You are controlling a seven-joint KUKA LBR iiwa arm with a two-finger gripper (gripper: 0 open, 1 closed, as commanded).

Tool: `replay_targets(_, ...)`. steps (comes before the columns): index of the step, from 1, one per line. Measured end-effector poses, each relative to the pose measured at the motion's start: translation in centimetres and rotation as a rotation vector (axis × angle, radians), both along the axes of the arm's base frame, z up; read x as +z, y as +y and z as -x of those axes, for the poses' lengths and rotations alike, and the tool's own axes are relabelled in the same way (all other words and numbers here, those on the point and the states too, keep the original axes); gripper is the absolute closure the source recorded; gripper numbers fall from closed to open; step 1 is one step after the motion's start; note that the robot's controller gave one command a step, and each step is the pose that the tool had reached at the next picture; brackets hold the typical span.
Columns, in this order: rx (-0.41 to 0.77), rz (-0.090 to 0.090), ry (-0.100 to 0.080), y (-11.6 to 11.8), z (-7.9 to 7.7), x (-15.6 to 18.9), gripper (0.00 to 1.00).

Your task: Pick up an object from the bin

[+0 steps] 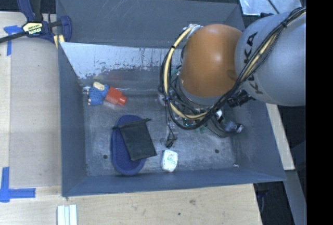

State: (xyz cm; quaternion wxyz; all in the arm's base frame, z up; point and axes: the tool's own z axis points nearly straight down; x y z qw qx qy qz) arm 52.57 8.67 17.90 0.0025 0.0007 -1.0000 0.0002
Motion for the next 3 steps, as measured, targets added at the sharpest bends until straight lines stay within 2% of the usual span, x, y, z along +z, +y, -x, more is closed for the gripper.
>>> replay_targets(1,-0.094,0.000,-0.002,4.4,-5.4,-11.2,0.00)
replay_targets(2,0.368,-0.003,-0.012,7.2,-5.1,-7.8,0.00)
replay_targets(3,0.187,-0.001,-0.006,6.8,-3.6,-7.7,0.00)
